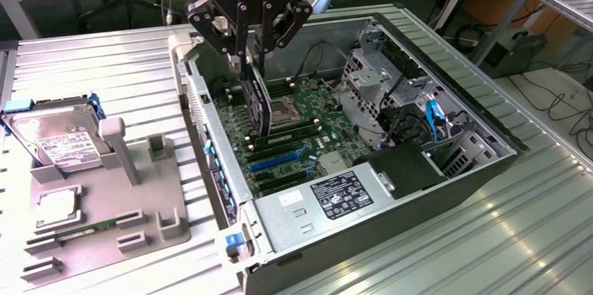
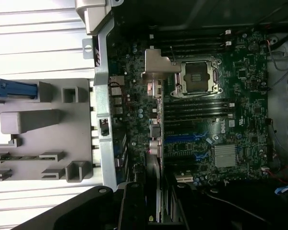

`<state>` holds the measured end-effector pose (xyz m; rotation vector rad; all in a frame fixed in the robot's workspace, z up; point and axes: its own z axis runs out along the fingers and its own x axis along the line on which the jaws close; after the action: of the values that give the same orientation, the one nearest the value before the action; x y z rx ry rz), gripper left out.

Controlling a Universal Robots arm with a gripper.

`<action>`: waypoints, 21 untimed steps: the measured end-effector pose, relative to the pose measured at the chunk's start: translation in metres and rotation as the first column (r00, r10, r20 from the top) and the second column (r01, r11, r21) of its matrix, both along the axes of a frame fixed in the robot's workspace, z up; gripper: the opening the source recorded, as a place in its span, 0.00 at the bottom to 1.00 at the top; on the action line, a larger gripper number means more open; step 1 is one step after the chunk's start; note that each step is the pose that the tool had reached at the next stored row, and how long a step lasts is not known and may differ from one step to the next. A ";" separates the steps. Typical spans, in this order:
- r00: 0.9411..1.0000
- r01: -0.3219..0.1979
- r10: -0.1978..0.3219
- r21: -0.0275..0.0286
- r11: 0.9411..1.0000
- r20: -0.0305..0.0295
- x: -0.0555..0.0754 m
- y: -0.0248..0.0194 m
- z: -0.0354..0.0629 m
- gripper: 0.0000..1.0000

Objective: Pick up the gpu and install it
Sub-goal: 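Pick up the gpu and move the gpu toward the slot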

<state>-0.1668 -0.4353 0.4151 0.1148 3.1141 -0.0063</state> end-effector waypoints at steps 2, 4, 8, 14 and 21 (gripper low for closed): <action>1.000 0.000 0.000 0.000 1.000 0.000 0.001 0.0000 -0.0004 0.26; 1.000 0.000 0.000 -0.001 1.000 0.000 0.002 0.0000 -0.0009 0.26; 1.000 0.000 0.000 -0.002 1.000 0.000 0.004 0.0000 -0.0018 0.26; 1.000 0.000 0.000 -0.003 1.000 0.000 0.008 0.0000 -0.0033 0.26; 1.000 0.000 0.000 -0.005 1.000 0.000 0.013 0.0000 -0.0051 0.26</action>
<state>-0.1537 -0.4353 0.4101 0.1146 3.1139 -0.0147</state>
